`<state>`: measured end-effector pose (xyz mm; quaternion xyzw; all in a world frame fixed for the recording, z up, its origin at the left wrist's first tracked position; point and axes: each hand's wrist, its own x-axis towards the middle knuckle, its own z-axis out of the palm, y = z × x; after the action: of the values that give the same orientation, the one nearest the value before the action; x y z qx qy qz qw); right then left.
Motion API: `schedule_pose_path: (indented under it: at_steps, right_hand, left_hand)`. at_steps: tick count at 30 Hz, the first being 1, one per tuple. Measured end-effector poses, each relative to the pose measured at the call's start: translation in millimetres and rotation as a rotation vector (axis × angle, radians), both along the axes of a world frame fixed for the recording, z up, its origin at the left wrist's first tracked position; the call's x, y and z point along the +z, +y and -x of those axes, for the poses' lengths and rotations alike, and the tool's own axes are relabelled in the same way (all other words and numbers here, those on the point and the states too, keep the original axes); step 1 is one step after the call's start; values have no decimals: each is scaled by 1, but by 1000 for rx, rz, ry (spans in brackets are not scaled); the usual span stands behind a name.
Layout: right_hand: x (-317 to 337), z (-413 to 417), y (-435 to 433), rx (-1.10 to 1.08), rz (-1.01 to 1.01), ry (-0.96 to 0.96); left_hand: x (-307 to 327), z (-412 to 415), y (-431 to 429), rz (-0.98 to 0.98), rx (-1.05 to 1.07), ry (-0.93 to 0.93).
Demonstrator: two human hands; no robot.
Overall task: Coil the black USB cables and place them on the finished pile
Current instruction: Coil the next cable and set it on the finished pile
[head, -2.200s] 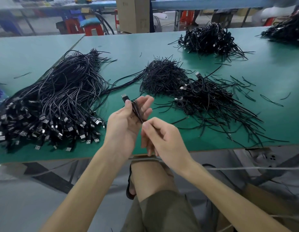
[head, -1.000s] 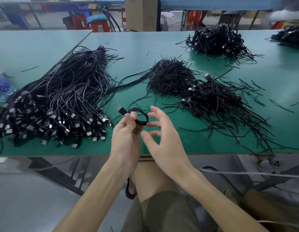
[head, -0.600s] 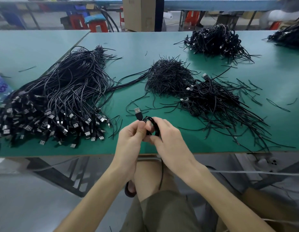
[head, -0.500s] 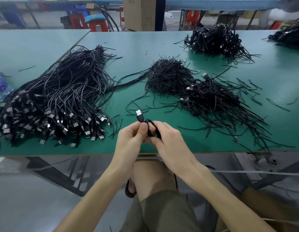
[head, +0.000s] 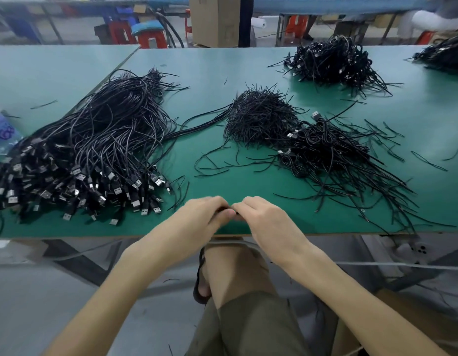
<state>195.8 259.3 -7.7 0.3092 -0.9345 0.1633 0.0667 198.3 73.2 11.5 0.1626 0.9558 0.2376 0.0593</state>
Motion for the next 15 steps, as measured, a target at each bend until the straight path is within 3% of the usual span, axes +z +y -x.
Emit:
schedule_pose_path:
  at_steps: [4, 10, 15]
  right_hand:
    - [2, 3, -3, 54, 21, 113]
    - [-6, 20, -4, -6, 90, 117]
    - [10, 46, -5, -268, 241, 280]
  left_hand:
    - [-1, 6, 6, 241, -4, -64]
    - [-3, 13, 2, 101, -7, 46]
    - [-14, 48, 3, -403, 369, 122]
